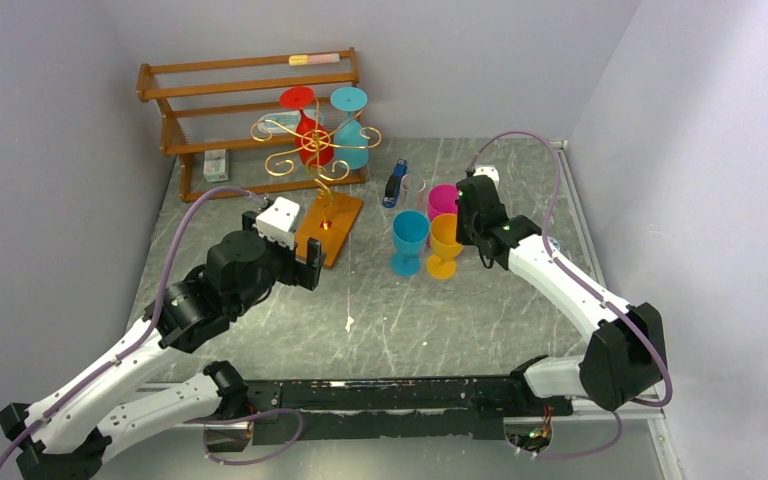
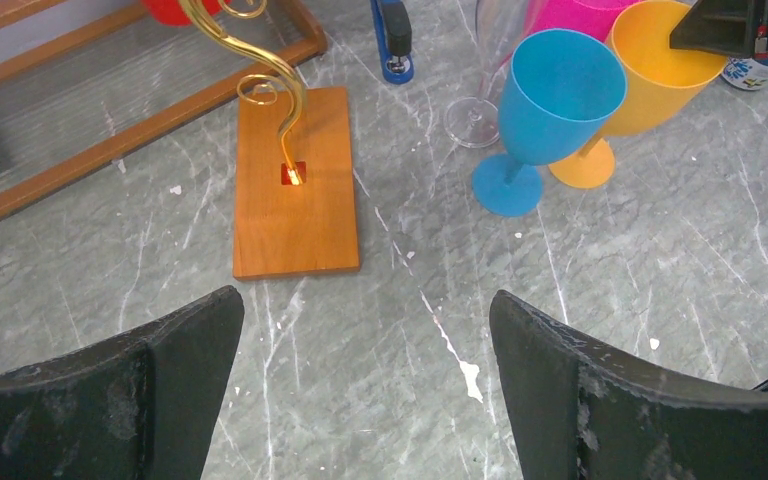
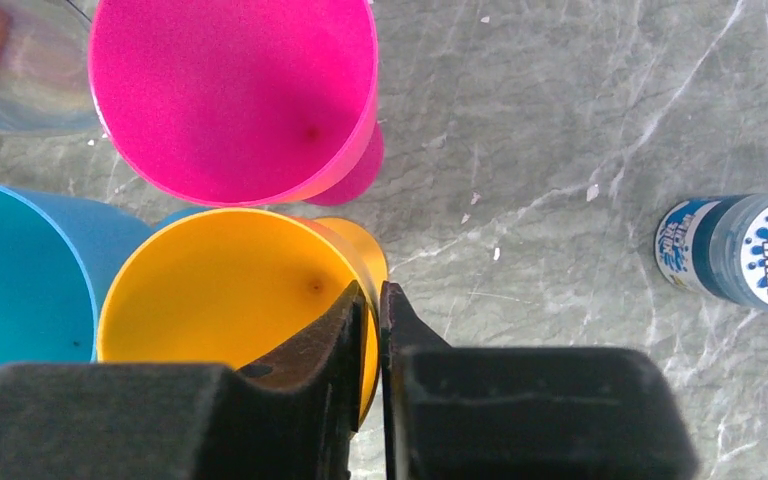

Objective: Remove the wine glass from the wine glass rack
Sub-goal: Pick up the wine glass from the wine rack.

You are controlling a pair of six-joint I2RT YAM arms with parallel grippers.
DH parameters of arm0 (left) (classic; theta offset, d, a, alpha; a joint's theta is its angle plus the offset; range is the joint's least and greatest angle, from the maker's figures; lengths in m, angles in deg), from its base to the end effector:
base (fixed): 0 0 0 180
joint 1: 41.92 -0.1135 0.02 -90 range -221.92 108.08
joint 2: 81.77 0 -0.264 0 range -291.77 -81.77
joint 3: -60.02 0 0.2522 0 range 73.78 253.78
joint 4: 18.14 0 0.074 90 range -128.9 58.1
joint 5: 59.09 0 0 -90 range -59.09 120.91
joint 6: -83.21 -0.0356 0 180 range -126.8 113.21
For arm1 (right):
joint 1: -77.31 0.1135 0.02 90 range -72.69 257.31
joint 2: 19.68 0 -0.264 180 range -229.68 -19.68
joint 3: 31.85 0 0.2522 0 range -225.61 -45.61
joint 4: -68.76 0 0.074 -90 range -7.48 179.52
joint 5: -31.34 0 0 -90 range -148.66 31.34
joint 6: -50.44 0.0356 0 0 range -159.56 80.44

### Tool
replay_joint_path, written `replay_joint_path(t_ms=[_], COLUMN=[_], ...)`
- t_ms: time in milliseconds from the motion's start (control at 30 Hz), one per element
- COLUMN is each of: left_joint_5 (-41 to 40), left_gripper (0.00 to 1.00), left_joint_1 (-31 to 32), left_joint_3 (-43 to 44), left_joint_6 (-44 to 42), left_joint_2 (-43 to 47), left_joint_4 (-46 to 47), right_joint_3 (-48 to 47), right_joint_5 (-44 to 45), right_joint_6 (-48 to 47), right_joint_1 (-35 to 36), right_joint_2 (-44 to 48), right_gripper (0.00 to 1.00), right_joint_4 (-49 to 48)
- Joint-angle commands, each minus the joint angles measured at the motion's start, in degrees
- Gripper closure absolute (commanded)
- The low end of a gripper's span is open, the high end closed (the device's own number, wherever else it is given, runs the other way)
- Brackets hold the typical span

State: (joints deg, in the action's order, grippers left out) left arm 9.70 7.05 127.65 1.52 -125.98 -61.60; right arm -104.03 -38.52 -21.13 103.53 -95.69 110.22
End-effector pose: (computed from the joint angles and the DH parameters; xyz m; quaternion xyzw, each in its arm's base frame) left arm 0.1166 -0.1144 0.3611 0.1809 0.7918 -0.1377 0.5668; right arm 0.2596 0.1142 0.2765 0.0045 0.9130 -0.0073 0.4078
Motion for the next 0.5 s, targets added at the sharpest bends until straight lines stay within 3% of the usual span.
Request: replay_joint_path(t_ms=[0,167,467], left_joint_5=[-0.3,-0.7,-6.2], left_gripper=[0.03,0.01,0.01], left_joint_1=[0.1,0.1,-0.7], left_joint_3=[2.1,6.0,22.2], left_joint_6=[-0.5,0.8,-0.6], left_joint_2=[0.0,-2.0,-9.1], left_joint_4=[0.0,-1.7,-7.0], right_joint_3=[-0.7,-2.6,-9.4], right_joint_5=[-0.4,0.8,0.4], right_joint_6=[-0.6,-0.8,-2.2], right_joint_1=[-0.4,-0.4,-0.4], right_joint_2=[0.4,1.2,8.0], right_gripper=[0.81,0.64,0.51], right_joint_4=[-0.2,1.2,3.7])
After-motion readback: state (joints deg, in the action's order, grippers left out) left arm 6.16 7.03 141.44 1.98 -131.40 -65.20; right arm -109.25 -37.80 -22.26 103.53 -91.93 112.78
